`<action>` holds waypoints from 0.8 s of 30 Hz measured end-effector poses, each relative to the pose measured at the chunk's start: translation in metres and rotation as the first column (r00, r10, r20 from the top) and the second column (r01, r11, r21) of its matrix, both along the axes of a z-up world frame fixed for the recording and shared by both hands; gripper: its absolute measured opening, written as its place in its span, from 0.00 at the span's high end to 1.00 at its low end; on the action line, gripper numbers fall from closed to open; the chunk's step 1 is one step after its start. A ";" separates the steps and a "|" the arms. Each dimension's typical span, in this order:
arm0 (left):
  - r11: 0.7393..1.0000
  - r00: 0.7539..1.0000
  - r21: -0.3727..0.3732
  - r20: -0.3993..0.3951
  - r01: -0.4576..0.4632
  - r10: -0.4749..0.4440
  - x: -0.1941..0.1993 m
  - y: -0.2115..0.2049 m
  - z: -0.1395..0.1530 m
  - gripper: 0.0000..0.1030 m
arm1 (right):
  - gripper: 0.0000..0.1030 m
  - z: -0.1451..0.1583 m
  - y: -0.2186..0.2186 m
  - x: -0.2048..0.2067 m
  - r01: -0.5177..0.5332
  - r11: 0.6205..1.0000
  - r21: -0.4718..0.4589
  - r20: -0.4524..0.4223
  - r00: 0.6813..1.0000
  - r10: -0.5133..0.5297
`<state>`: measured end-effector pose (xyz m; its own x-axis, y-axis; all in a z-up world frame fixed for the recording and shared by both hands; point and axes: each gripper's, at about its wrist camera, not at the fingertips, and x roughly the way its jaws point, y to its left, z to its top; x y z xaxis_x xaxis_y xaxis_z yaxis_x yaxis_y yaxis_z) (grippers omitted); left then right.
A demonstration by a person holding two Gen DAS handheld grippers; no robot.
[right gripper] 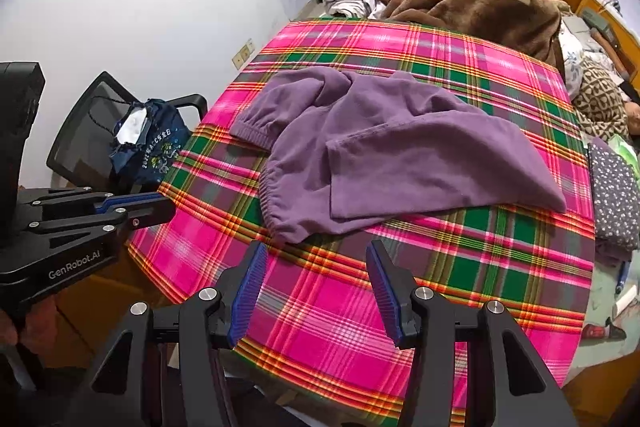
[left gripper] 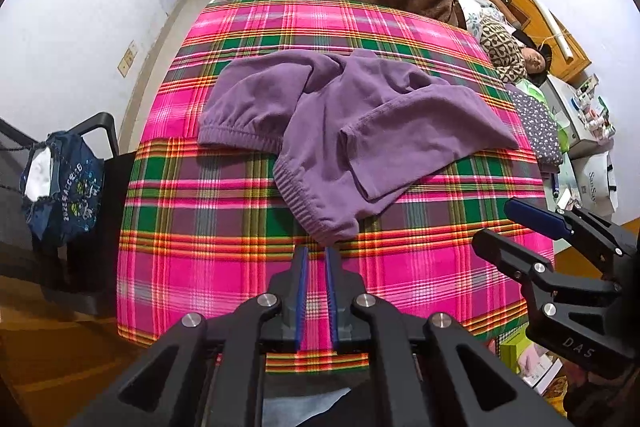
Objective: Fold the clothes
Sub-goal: 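Lower both grippers to the elastic waistband of the purple sweatpants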
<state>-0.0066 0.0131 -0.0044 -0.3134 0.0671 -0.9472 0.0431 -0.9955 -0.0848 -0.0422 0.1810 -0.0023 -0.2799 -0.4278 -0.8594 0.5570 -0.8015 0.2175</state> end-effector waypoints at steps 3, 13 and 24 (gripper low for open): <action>1.000 1.000 0.006 0.004 0.022 -0.022 -0.009 -0.005 -0.003 0.89 | 0.48 -0.002 -0.006 -0.004 0.015 1.000 0.008 0.007 1.000 -0.015; 0.999 1.000 0.039 0.018 0.010 -0.010 -0.035 -0.042 -0.022 0.84 | 0.48 -0.014 -0.034 -0.017 0.037 0.999 0.041 0.030 0.999 -0.038; 0.995 0.997 0.096 0.075 -0.042 0.035 -0.064 -0.105 -0.064 0.84 | 0.48 -0.044 -0.083 -0.029 -0.021 0.998 0.063 0.081 0.997 0.016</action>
